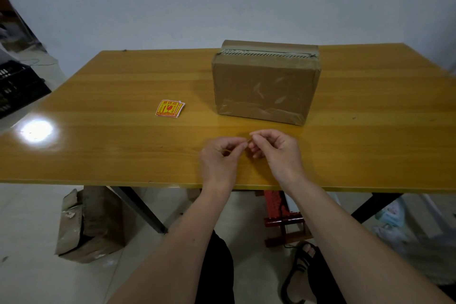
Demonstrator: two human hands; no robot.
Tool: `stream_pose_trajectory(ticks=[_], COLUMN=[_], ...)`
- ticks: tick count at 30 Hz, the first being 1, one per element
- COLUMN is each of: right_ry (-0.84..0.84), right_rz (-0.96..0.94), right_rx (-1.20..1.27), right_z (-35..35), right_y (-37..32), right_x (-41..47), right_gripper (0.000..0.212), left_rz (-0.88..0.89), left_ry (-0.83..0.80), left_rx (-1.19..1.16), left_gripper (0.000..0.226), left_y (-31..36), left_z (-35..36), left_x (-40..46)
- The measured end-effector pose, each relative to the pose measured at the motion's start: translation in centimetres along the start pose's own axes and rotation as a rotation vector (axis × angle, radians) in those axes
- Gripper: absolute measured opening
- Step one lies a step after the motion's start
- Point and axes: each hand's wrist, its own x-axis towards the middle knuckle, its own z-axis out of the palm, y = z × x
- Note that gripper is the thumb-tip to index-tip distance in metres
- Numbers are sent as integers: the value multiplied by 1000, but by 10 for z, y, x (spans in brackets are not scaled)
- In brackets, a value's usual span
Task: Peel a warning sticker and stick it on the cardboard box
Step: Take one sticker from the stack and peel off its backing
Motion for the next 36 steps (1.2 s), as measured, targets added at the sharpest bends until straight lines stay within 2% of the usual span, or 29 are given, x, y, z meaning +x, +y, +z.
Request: stream_pose_trajectory(ticks=[6, 11, 21, 30, 36], right_ry=[4, 1, 23, 31, 35], right_rz=[3, -3, -11, -1, -3], right_rx=[-14, -23, -20, 2, -9], right_z=[0, -1, -3, -2, -1], right_y=[1, 1, 0, -5, -3], right_x=[1, 0, 0, -4, -4], right_gripper=[12, 14, 17, 6, 3], left_rz=[-9, -12, 5, -38, 0], left_ry=[-41, -68, -69, -42, -62], left_rx=[-14, -29, -58, -80, -95], left_gripper=[23, 29, 16, 28, 32], left_y=[-4, 0, -3, -11, -12], left_z=[-1, 1, -2, 1, -1], left_x=[0, 1, 2, 5, 5])
